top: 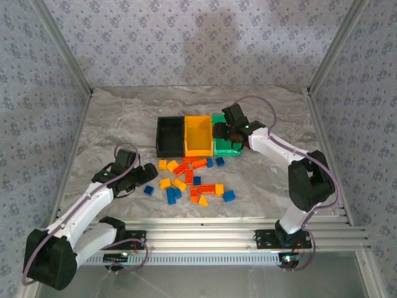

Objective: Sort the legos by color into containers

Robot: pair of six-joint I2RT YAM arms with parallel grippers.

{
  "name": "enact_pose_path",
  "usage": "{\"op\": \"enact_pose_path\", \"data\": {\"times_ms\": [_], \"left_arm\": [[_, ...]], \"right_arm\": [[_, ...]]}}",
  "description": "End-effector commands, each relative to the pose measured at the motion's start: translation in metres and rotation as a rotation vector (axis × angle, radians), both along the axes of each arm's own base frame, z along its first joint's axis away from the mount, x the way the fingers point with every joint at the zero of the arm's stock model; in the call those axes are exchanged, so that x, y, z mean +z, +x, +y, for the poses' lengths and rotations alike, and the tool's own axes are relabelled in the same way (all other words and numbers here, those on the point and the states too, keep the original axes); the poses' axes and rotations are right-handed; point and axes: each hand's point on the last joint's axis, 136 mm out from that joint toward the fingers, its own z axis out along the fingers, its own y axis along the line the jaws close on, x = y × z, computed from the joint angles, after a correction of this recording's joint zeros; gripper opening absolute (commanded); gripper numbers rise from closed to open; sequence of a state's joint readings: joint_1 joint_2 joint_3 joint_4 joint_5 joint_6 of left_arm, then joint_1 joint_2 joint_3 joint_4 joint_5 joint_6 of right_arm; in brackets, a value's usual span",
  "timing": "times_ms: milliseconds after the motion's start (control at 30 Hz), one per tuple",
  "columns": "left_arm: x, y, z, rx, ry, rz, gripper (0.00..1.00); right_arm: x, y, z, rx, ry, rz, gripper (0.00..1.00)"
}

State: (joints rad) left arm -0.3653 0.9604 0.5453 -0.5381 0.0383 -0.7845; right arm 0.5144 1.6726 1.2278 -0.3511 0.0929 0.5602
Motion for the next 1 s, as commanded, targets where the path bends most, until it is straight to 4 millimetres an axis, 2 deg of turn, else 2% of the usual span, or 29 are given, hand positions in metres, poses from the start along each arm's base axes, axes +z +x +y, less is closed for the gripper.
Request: {"op": "enact_pose_path", "data": {"times_ms": [0,267,500,733,967], "left_arm": [[-0.021,-0.017,0.005,0.012,0.06,0.08,0.85],[-0.052,-0.017,0.0,0.0,0.104,0.15,0.8],[-0.07,-0.019,-0.004,-0.015,0.118,0.213,0.67],[-0.069,-0.022,-0.009,-0.03,0.109,0.208,0.5],[-0.052,-0.02,-0.012,-0.04,0.103,0.175,0.39]], "right_arm": [[0.003,-0.008,-0.002,-0.01,0.026,-0.012,0.68],[0.002,-0.018,-0.015,-0.031,0.029,-0.017,0.68],[0.007,-0.022,-0.025,-0.049,0.027,-0.031,0.68],[0.007,-0.022,-0.029,-0.058,0.031,-0.033,0.68],[0.006,-0.023,-0.032,-0.068,0.029,-0.033,0.68]]}}
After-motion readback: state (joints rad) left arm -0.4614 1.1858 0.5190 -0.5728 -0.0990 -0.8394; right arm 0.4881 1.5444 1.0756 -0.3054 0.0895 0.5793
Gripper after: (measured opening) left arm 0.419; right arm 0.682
